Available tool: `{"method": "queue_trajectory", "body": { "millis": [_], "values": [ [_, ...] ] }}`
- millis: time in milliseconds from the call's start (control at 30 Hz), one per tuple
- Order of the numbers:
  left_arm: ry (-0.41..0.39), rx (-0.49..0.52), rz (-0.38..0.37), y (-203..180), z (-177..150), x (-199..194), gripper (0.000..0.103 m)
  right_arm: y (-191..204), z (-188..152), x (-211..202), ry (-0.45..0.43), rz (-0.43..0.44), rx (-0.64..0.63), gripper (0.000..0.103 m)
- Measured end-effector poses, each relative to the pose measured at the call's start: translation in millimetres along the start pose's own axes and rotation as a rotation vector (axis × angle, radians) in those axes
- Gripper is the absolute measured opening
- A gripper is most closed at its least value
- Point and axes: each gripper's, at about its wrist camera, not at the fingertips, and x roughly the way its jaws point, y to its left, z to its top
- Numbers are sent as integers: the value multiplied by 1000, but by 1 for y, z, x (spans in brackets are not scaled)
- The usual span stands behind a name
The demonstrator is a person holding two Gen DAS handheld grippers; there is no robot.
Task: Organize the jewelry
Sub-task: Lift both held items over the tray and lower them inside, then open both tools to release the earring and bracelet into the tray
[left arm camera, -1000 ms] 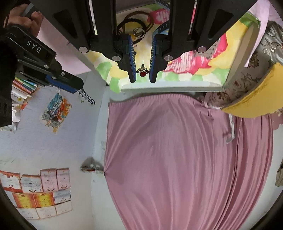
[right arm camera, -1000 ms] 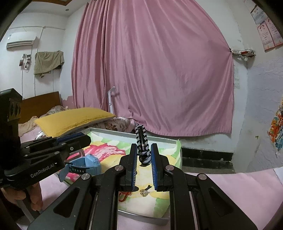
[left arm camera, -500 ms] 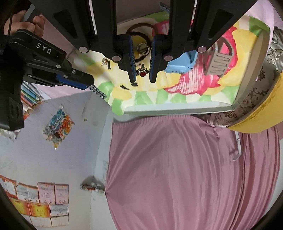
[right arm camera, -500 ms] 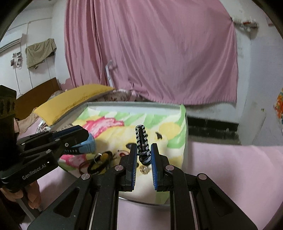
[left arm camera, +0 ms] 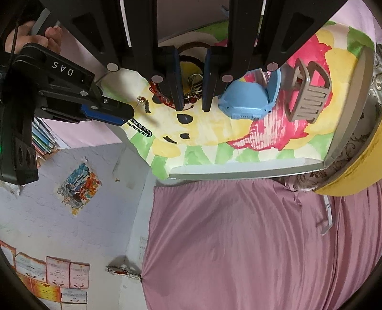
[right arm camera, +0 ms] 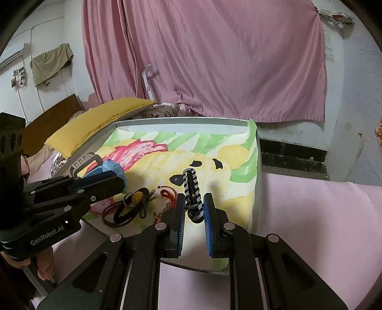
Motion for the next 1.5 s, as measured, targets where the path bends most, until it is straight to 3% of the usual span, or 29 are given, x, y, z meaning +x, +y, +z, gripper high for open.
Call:
{"method": "queue_trajectory", "body": {
  "millis": [800, 1000, 1300, 1367, 1500],
  "values": [
    [10, -12, 7, 4, -1, 3, 15, 1, -2, 9, 57, 11, 7, 14],
    [-2, -17, 15, 5, -1, 0, 14, 1, -3, 8, 41, 10, 11, 24],
    [-64, -21, 37, 5, 2, -13, 15, 3, -2, -3, -19, -1, 1, 25],
    [-78, -23, 48, 6, 2, -16, 18, 3, -2, -7, -44, -7, 2, 26],
    [-116, -39, 69, 10, 3, -24, 35, 1, -1, -15, -88, -25, 6, 36]
  ]
}}
